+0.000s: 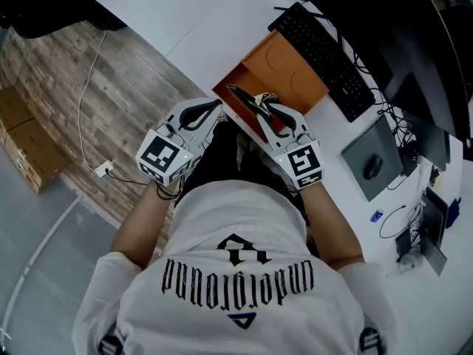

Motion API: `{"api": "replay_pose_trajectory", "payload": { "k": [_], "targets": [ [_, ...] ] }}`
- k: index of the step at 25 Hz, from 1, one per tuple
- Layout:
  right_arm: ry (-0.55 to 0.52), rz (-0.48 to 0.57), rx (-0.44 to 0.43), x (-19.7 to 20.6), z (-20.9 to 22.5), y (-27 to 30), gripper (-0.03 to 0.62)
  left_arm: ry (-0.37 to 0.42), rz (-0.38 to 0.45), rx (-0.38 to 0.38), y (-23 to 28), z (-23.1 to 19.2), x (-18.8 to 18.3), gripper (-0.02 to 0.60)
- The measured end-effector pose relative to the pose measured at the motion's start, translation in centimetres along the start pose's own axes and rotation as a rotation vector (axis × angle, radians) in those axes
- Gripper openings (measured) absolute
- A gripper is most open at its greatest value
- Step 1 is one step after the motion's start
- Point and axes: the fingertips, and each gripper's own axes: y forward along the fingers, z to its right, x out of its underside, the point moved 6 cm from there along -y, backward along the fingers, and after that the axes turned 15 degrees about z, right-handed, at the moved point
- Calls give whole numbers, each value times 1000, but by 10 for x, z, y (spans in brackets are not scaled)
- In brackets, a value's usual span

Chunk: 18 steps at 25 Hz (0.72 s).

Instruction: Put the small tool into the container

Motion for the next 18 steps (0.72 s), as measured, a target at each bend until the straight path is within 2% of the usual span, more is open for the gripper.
{"api": "replay_pose_trajectory", "payload": {
  "k": [11, 18],
  "targets": [
    [47, -173, 11, 67, 10, 23, 87, -43, -56, 14, 7, -9, 44, 14],
    [89, -310, -21, 100, 8, 42, 87, -71, -69, 11, 8, -16, 62, 14]
  ]
}}
